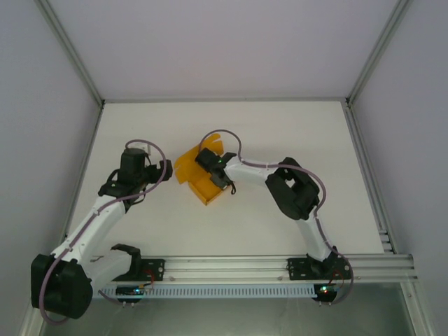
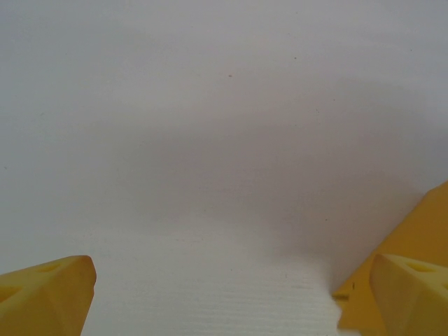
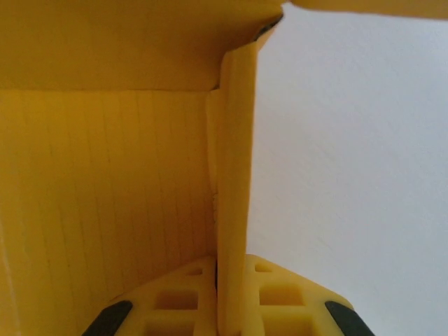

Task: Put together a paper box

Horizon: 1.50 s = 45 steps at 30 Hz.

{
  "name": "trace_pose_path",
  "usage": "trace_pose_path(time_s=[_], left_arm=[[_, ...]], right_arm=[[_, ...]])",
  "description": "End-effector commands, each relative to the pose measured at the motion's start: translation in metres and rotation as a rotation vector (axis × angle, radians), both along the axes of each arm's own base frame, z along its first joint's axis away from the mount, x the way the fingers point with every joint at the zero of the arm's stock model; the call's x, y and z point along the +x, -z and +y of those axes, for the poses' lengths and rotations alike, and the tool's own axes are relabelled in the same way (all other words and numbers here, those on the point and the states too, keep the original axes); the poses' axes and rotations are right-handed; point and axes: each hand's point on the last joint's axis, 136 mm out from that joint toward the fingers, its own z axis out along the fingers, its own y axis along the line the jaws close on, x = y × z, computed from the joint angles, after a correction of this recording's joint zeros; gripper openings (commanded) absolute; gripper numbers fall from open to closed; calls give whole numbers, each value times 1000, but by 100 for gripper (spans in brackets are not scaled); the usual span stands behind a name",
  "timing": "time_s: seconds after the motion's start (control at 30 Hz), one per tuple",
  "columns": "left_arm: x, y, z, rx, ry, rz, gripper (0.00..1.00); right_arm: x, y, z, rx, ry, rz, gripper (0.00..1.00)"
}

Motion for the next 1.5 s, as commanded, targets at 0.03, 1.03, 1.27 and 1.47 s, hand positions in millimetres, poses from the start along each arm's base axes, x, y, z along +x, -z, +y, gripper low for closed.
trace_pose_path(time_s=[0.03,1.03,1.27,1.47], left_arm=[[0,0,2,-19,-20,2,100],[-2,-13,-39,-137,192,-22,99],[-3,-24,-77,-123,420,-50,99],[8,-38,-110,2,641,-90,100]], right_arm=[[-47,60,-95,-389,204,157,0],[-33,-56,-21,594,572,-86,74],[-22,-105,-39,541,343,-265,91],[-3,-137,-38,505,-50,-267,99]])
